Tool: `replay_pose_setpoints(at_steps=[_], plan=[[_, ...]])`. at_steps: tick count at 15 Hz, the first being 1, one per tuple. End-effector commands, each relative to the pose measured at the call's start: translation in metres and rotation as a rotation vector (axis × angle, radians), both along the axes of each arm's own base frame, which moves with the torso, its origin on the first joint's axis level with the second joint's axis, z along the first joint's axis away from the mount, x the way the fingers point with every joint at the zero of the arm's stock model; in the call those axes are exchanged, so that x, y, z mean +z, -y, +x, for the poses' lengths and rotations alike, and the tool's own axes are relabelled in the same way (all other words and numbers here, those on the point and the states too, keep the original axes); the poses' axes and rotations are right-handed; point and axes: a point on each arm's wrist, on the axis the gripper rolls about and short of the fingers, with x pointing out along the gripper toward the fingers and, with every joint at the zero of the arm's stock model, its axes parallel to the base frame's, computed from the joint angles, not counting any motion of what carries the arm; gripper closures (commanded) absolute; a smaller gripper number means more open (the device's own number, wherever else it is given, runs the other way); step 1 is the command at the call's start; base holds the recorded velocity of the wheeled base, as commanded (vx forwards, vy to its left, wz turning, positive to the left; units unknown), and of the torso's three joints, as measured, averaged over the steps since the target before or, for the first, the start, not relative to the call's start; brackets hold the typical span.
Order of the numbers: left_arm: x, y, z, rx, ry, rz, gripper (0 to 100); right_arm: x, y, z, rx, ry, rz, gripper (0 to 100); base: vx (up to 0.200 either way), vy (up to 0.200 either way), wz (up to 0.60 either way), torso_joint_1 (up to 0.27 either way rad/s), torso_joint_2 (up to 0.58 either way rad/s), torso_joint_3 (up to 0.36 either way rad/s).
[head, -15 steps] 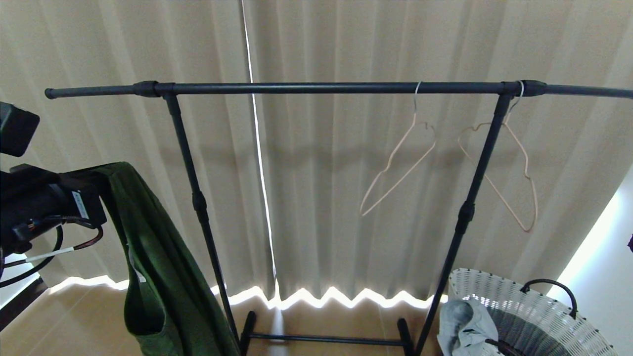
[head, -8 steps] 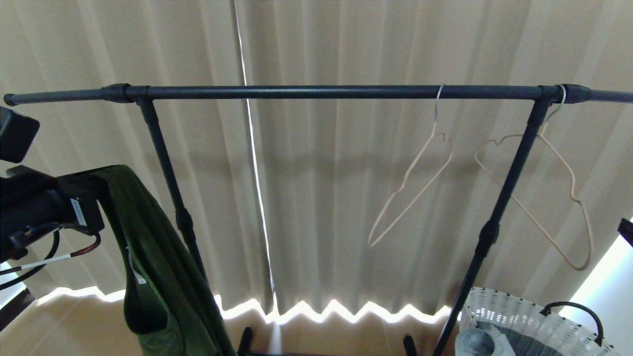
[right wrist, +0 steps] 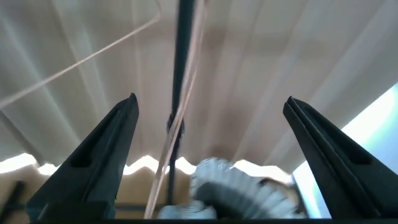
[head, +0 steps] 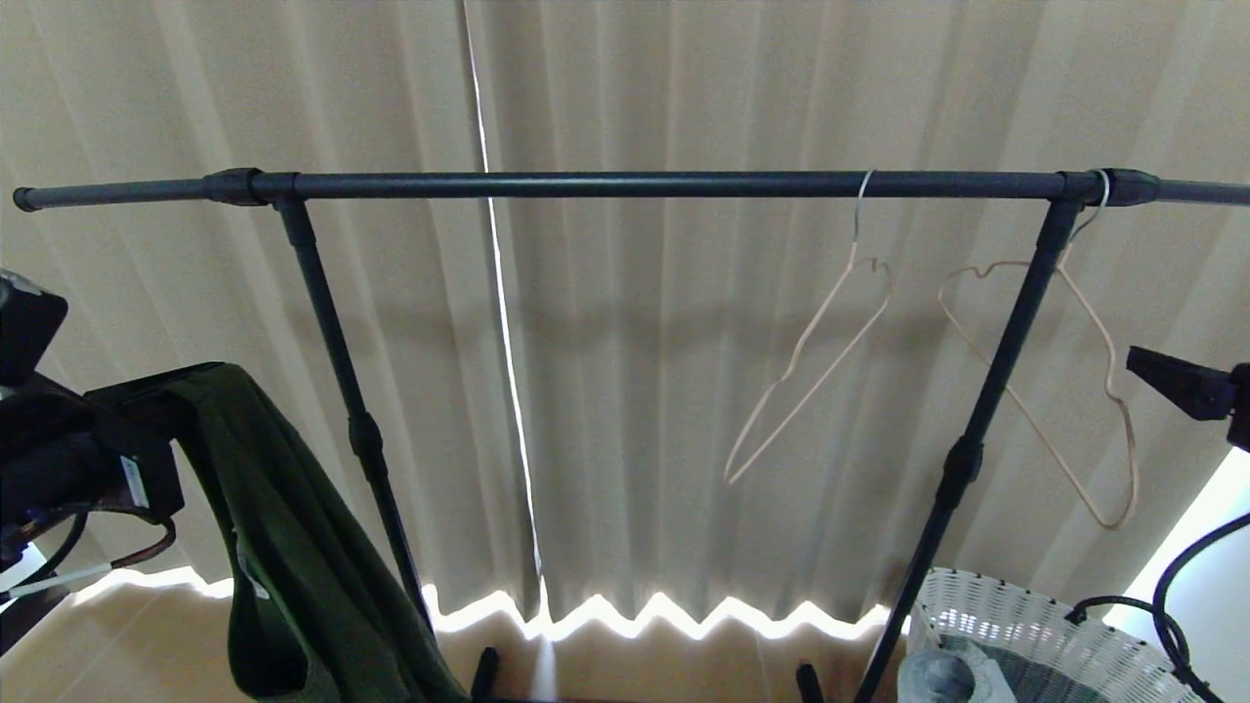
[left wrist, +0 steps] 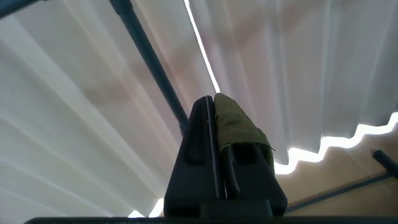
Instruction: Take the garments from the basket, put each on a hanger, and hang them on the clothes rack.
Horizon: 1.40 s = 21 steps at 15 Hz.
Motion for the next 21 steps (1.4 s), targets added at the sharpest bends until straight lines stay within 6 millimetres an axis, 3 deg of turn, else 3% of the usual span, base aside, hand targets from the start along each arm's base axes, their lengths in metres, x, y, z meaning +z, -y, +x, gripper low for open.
replay_pose_setpoints(at_steps=[1,4,7,12,21], plan=[[0.000,-0.001,-0.004,0.007,0.001,-0.025,100,-0.008,0.005,0.040,-0.020,-0.119,0.056,0,0.000,0.000,0.00,0.000,0.00,0.000],[0.000,-0.005,-0.009,0.048,-0.020,-0.158,100,0.002,-0.005,0.049,0.002,-0.184,0.120,0,0.000,0.000,0.00,0.000,0.00,0.000],[-0.008,-0.005,-0.021,0.053,-0.032,-0.189,100,-0.011,-0.011,0.071,-0.003,-0.266,0.115,0,0.000,0.000,0.00,0.000,0.00,0.000],[-0.009,-0.005,-0.021,0.055,-0.036,-0.187,100,-0.016,-0.008,0.084,-0.078,-0.284,0.085,0,0.000,0.000,0.00,0.000,0.00,0.000],[-0.008,-0.005,-0.023,0.056,-0.030,-0.187,100,-0.011,-0.007,0.078,-0.110,-0.293,0.069,0,0.000,0.000,0.00,0.000,0.00,0.000]])
